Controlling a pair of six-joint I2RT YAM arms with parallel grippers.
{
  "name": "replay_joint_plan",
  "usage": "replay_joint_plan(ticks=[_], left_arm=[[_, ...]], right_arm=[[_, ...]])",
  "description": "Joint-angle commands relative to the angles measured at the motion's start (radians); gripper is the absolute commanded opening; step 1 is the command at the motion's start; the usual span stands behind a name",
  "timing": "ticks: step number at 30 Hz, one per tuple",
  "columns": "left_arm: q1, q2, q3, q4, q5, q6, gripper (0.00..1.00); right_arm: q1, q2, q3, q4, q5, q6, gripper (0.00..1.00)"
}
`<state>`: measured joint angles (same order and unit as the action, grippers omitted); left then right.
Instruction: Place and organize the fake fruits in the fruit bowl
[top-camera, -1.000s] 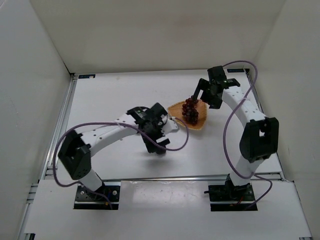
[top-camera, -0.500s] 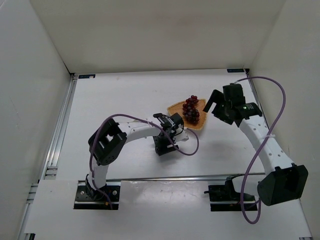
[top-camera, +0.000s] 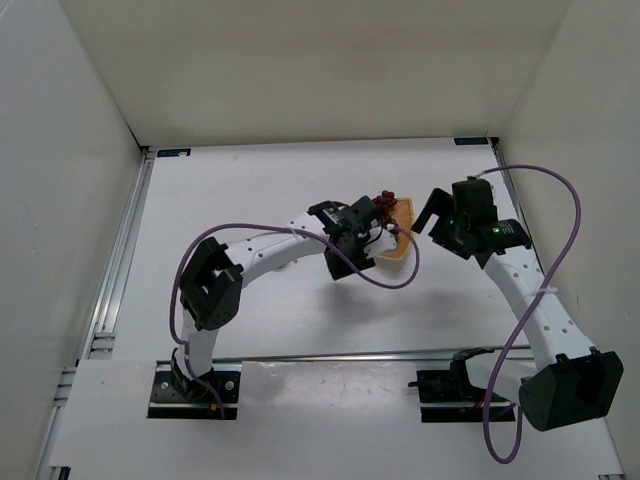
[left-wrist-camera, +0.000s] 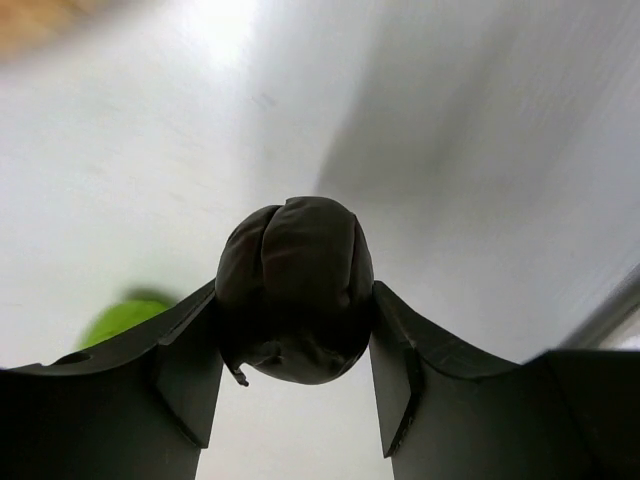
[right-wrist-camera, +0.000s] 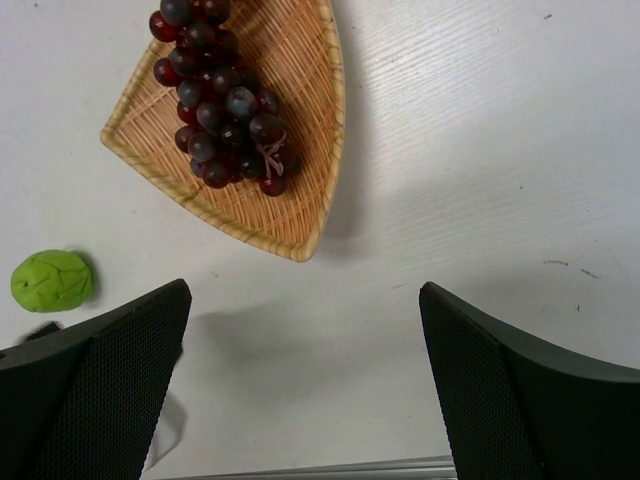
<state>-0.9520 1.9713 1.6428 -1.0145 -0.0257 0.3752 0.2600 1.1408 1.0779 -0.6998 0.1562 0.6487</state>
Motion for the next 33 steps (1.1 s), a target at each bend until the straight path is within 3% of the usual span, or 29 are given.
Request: replay_joint_plan(ticks=[1,5,9,19,21,23,24,33], left_arm=[[0.001,-0.026,0.136,0.026,-0.068,0.047,0.23],[0.024,0.049,0.222,0.172,-0.137,0.047,0.24],[0.056,0.187,0.391,0.172,-0.125,0.015,0.24],[0.143,0.316,0.506,0.194,-0.08,-0.058,0.27],[0.144,0.325,0.506,0.194,-0.069,-0.058,0.37],[0.153,0.325,0.506,0.194,-0.06,-0.058,0.7],[0.153,0.314,0.506,0.194,-0.06,-0.058,0.98],[0.153,0.149,0.538,0.203,-0.086,-0.11,1.0]], right_arm=[[-0.013,-0.038,-0.024,0.019,0.023,0.003,0.99],[-0.047,-0.058,-0.062,0.028,0.023,0.025,0.99],[-0.096,-0.082,-0.072,0.028,0.023,0.025,0.99],[-0.182,-0.113,-0.044,0.006,0.032,-0.027,0.99],[-0.182,-0.113,-0.044,0.006,0.023,-0.027,0.99],[-0.182,-0.113,-0.035,0.006,0.023,-0.027,0.99],[-0.182,-0.113,-0.035,0.006,0.007,-0.038,0.99],[-0.182,-0.104,-0.016,-0.012,-0.017,-0.13,0.99]])
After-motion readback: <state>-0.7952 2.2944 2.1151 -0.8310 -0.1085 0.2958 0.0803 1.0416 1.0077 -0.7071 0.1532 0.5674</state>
